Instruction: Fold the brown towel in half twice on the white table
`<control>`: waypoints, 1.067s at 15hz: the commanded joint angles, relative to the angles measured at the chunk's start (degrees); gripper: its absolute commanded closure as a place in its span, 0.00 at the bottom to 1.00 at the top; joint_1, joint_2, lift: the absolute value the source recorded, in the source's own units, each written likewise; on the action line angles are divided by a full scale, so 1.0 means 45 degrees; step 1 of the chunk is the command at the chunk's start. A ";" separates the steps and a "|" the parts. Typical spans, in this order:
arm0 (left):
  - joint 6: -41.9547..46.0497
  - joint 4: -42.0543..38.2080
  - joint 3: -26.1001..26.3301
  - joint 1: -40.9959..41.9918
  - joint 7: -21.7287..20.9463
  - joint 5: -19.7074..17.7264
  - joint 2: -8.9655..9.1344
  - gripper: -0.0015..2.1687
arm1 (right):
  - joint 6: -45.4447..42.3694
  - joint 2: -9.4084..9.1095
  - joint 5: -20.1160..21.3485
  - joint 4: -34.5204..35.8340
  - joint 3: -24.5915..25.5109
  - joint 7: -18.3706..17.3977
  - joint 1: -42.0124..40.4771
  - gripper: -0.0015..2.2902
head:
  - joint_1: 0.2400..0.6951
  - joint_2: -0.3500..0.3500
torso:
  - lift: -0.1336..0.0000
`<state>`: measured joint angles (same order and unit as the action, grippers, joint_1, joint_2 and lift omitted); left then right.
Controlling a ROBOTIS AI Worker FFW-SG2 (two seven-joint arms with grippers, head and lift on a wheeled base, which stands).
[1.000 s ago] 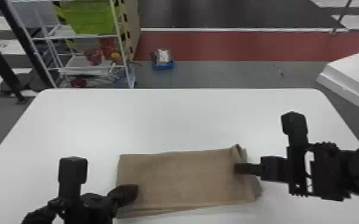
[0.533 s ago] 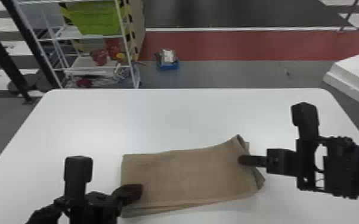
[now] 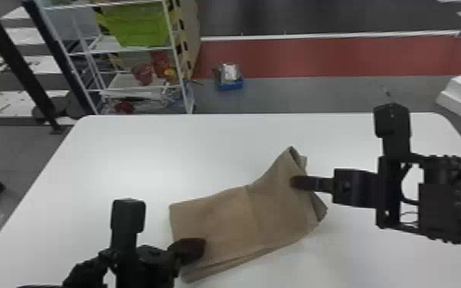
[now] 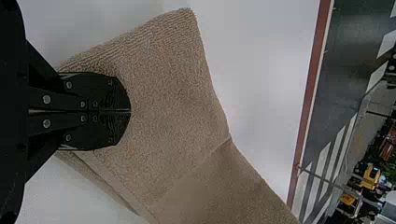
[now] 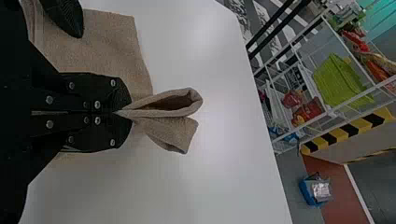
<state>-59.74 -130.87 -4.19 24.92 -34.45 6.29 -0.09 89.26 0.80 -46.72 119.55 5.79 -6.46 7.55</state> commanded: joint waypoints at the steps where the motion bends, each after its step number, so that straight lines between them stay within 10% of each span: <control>1: -0.0076 0.0020 0.0229 -0.0049 0.0019 0.0087 0.0052 0.95 | 0.0183 -0.0188 0.0128 -0.0025 -0.0740 -0.0089 0.0158 0.63 | 1.00 0.69 | 0.07; 16: -0.0154 -0.0723 0.0092 0.0205 -0.0294 -0.0538 0.0052 0.95 | 0.0183 -0.0188 0.0617 -0.1294 -0.3494 -0.0616 0.0686 0.63 | 1.00 0.84 | 0.07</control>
<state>-60.44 -131.73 -2.55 24.62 -35.40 4.85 -0.09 89.26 0.09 -44.39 113.71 -10.01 -9.18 10.59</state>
